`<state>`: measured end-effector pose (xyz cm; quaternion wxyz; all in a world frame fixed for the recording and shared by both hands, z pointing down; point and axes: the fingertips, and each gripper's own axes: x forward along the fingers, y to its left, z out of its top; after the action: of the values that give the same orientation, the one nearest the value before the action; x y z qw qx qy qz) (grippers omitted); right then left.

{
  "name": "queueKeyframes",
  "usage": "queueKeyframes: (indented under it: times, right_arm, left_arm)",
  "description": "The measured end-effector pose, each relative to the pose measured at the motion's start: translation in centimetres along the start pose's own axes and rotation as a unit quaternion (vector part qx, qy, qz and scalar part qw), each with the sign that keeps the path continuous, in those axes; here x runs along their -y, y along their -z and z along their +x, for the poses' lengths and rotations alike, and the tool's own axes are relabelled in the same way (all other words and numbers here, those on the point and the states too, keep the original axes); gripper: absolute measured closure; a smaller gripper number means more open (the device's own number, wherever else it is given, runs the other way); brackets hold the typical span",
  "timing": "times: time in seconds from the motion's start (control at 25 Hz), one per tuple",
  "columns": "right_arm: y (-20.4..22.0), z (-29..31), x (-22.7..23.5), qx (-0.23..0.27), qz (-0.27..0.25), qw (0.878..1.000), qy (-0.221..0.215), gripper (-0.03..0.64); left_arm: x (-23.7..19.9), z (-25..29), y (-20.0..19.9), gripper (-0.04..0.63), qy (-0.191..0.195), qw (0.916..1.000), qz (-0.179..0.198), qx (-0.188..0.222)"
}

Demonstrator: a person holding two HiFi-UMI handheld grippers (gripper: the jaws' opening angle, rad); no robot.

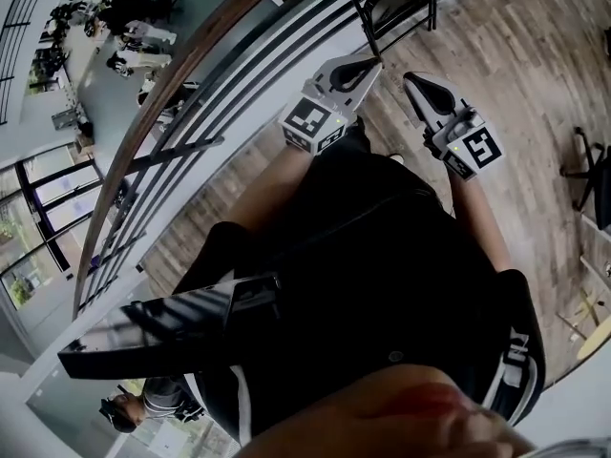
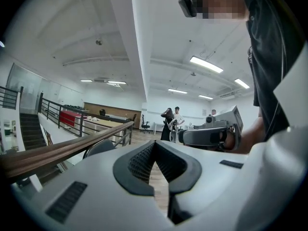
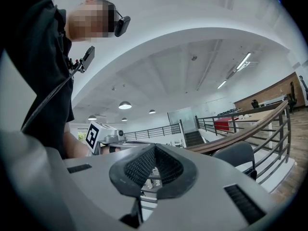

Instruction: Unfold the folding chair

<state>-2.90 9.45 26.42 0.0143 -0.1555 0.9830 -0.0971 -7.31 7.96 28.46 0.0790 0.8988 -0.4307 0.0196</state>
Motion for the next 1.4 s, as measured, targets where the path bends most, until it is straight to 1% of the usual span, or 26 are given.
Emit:
queueKeyframes:
  times: [0.16,0.44,0.56,0.68,0.72,0.8,0.92,1.12,1.24,1.4]
  right_arm:
    - [0.7,4.6,4.6,-0.018,0.001,1.0,0.012,0.609]
    - [2.6,12.2,11.7,-0.041,-0.004,0.998,0.046,0.609]
    - [3.8,14.3,14.4,-0.054,0.002,0.997,0.059,0.609]
    - [5.0,16.1,17.4,-0.062,0.013,0.996,0.062,0.609]
    - [5.4,16.7,18.4,-0.064,0.017,0.996,0.061,0.609]
    - [6.1,17.9,20.3,-0.071,0.023,0.996,0.054,0.609]
    - [7.6,19.0,22.4,-0.082,0.039,0.995,0.049,0.609]
    - [10.4,19.0,23.6,-0.104,0.08,0.991,0.035,0.609]
    - [11.8,18.8,24.0,-0.111,0.099,0.988,0.032,0.609]
    - [13.0,18.4,24.6,-0.118,0.117,0.985,0.035,0.609]
  left_arm:
    - [-6.7,2.8,0.4,0.592,-0.003,1.0,-0.002,0.007]
    - [-17.8,6.9,3.4,0.591,0.0,1.0,-0.008,0.005]
    - [-21.4,8.6,5.4,0.591,-0.003,0.9997,-0.025,-0.003]
    - [-24.7,10.6,8.1,0.591,-0.019,0.9985,-0.045,-0.023]
    - [-25.9,11.3,9.1,0.584,-0.027,0.9978,-0.054,-0.03]
    - [-28.1,12.7,11.3,0.544,-0.042,0.9953,-0.074,-0.046]
    - [-30.6,14.8,14.9,0.486,-0.06,0.9905,-0.093,-0.082]
    - [-33.3,16.8,19.4,0.405,-0.088,0.9834,-0.101,-0.122]
    - [-34.8,18.1,20.9,0.391,-0.094,0.9807,-0.104,-0.136]
    - [-35.7,19.6,21.4,0.388,-0.096,0.9794,-0.108,-0.141]
